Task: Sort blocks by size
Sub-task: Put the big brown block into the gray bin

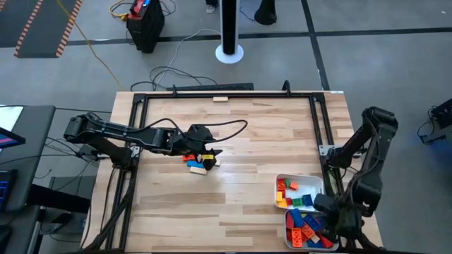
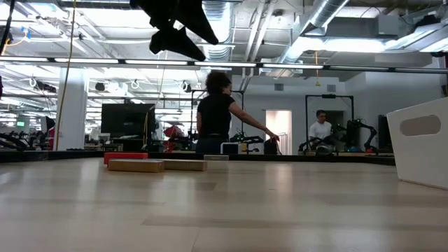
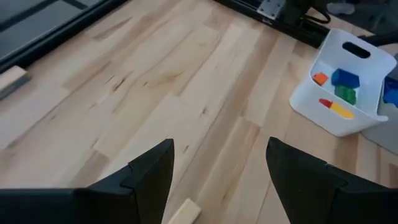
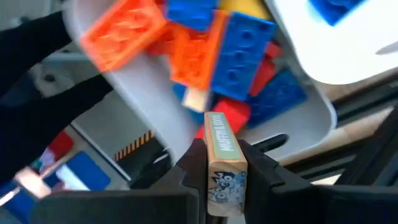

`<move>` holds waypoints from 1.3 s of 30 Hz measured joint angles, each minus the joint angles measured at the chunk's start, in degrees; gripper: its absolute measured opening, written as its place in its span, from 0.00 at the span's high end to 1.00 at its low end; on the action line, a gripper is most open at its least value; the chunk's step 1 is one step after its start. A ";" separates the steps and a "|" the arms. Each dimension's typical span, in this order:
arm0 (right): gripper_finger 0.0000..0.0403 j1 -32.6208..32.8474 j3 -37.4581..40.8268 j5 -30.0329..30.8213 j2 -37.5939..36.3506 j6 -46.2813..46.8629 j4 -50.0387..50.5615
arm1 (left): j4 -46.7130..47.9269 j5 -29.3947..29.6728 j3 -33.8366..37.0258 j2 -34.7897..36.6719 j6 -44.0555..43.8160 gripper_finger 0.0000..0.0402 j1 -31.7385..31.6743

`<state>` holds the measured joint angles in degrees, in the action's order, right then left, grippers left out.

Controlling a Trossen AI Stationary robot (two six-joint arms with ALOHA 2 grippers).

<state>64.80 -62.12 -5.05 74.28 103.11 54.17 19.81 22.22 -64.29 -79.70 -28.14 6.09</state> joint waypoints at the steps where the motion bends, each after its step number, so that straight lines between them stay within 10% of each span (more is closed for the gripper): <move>1: 0.80 0.23 1.28 -0.11 0.02 1.41 -0.58 | 0.10 0.02 0.00 0.00 -0.40 0.39 0.00; 15: 0.37 -1.29 5.30 -4.24 -0.13 1.39 -0.80 | 14.08 -3.01 0.00 -0.04 -6.09 0.39 -0.02; 27: 0.39 -5.43 -1.44 4.79 -3.11 1.32 10.38 | 18.42 -14.31 0.20 -1.35 5.71 0.39 -1.99; 39: 0.43 -16.62 -6.93 17.59 -3.41 -8.59 16.76 | 11.55 -14.81 1.90 -18.90 28.40 0.39 -3.61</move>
<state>48.18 -69.04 12.54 70.87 94.52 70.93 31.36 7.40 -62.39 -98.60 0.27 2.48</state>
